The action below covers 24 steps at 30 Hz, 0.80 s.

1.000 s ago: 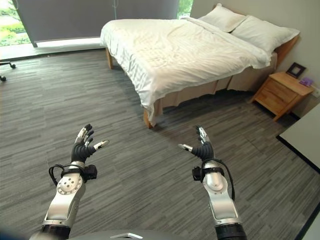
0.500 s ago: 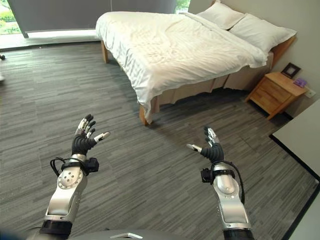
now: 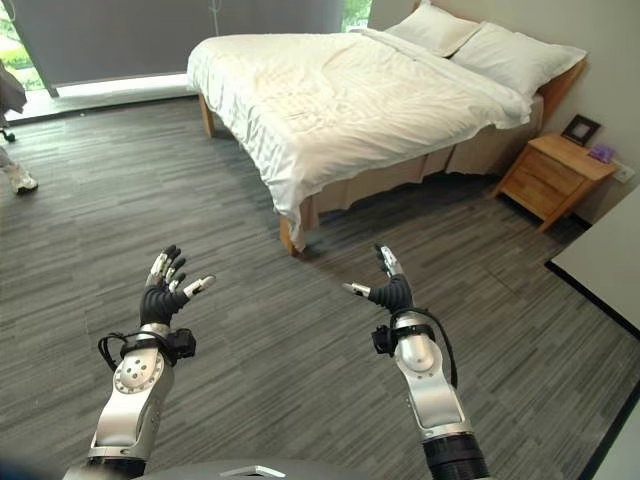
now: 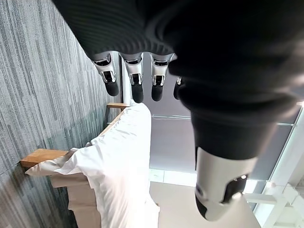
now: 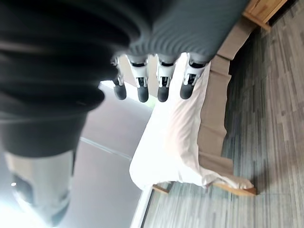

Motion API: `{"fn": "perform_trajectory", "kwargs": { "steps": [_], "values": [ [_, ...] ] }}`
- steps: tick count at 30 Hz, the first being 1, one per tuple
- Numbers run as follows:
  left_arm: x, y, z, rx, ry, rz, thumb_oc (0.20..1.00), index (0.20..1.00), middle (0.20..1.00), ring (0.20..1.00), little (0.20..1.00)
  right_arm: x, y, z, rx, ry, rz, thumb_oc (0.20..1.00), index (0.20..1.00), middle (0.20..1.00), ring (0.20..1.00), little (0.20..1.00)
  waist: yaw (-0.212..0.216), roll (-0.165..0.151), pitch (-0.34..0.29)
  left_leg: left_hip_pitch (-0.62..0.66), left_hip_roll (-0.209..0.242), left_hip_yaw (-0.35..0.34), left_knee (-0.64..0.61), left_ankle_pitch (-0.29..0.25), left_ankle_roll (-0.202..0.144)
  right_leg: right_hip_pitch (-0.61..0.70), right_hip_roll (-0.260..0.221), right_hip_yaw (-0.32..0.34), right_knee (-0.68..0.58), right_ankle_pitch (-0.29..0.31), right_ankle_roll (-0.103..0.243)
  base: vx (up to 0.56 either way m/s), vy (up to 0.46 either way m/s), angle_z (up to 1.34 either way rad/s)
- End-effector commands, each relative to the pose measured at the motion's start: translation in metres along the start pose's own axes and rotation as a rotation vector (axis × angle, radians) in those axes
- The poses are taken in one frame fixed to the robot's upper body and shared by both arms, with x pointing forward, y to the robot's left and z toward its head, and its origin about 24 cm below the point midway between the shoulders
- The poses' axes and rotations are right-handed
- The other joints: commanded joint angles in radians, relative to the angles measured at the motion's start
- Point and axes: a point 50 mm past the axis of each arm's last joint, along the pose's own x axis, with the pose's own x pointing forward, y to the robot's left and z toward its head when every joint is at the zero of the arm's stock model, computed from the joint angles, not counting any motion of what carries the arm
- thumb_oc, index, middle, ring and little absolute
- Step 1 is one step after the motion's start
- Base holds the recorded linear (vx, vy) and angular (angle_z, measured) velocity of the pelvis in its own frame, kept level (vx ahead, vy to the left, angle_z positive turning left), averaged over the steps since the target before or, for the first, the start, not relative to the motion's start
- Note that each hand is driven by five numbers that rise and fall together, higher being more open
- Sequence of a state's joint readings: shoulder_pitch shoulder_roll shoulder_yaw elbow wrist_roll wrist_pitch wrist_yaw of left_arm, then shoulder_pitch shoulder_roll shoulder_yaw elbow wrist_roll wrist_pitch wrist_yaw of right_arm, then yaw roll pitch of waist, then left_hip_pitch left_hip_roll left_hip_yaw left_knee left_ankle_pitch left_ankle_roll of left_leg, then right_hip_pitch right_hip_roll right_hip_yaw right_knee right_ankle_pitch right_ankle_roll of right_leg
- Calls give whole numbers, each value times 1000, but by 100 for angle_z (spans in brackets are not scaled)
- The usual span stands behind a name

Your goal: Pick up bed clothes into laundry basket.

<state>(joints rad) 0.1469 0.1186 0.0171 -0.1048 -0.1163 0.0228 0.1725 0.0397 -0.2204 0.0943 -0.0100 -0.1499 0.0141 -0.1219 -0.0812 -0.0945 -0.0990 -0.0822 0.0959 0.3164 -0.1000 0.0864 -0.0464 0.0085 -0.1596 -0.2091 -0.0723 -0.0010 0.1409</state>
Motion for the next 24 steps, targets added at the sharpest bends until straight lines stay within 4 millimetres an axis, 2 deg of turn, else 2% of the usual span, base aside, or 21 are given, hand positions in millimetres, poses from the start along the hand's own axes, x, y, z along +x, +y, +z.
{"fn": "perform_trajectory", "kwargs": {
  "steps": [1,11,15,21,24],
  "values": [
    [3,3,18,-55,-106,27,1000,1000,1000,1000,1000,6,-19,14,-95,-104,-78,1000,1000,1000,1000,1000,4,25,-25,95,79,18,13,-69,-78,-48,10,-5,-15,52,-10,0,0,0],
    [1,-16,10,-115,-64,-13,1000,1000,1000,1000,1000,1,-6,-5,-117,-8,-86,1000,1000,1000,1000,1000,-1,43,-21,91,79,17,13,-68,-76,-51,13,-3,-15,49,-13,1,-1,0],
    [4,-19,9,-149,-55,-9,1000,1000,1000,1000,1000,-3,4,-12,-13,50,-52,1000,1000,1000,1000,1000,-2,45,-17,85,81,17,13,-65,-79,-53,15,-8,-15,49,-16,2,-18,0],
    [8,-19,17,-143,-84,-22,1000,1000,1000,1000,1000,-6,3,-14,61,66,-53,1000,1000,1000,1000,1000,-2,44,-21,79,90,18,13,-63,-87,-56,22,-7,-15,49,-21,2,-55,2],
    [7,-21,8,-147,-47,-27,1000,1000,1000,1000,1000,-4,9,-10,68,47,-12,1000,1000,1000,1000,1000,-6,49,-18,70,104,15,13,-52,-98,-56,38,1,-15,40,-37,-4,-126,8]
  ]
}}
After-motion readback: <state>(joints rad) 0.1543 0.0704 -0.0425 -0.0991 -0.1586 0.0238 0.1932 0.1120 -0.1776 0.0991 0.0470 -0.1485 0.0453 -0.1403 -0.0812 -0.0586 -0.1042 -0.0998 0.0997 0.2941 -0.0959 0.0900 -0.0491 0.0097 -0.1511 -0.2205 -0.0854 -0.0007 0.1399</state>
